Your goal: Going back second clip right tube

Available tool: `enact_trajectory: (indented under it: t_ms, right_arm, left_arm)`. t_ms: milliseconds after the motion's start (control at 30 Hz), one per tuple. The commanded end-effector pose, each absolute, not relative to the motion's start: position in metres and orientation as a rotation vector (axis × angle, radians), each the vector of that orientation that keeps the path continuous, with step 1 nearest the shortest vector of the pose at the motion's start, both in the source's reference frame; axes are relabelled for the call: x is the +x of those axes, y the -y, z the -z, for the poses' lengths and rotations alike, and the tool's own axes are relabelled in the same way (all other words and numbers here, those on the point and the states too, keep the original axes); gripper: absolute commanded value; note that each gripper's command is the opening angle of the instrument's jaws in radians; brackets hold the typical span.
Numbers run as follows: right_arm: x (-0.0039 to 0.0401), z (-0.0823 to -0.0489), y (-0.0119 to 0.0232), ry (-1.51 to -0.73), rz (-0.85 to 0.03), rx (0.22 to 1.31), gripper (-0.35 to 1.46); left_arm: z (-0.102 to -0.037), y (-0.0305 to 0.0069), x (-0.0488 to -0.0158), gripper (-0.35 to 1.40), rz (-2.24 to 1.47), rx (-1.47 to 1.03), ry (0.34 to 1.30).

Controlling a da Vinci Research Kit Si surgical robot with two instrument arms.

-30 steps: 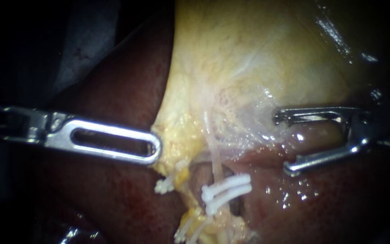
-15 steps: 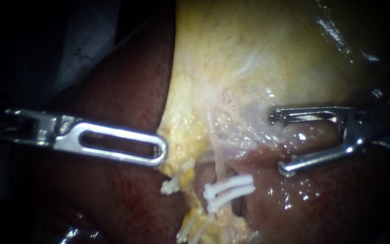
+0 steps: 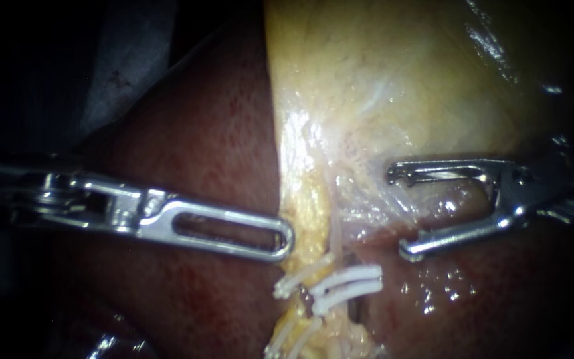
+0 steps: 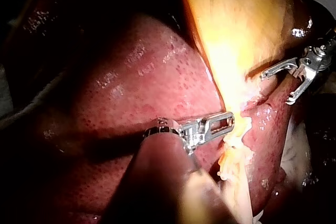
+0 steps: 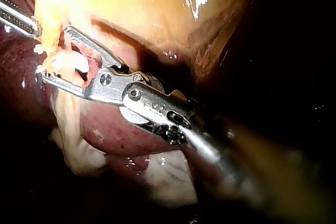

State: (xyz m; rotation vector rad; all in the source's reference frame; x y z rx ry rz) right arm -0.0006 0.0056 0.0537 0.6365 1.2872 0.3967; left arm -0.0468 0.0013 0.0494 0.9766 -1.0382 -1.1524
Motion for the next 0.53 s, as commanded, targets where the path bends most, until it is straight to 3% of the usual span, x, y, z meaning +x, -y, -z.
enact_trajectory:
  t_ms: [33, 533]
  right_arm:
    - [-0.0006, -0.0537, -0.0057, -1.287, -0.396, 0.637, 0.6]
    - [-0.0006, -0.0537, -0.0056, -1.287, -0.396, 0.637, 0.6]
  left_arm:
    - [-0.0495, -0.0013, -0.0469, -0.35, 1.149, 0.977, 1.035]
    - [-0.0496, -0.0013, -0.0471, -0.35, 1.152, 0.981, 1.032]
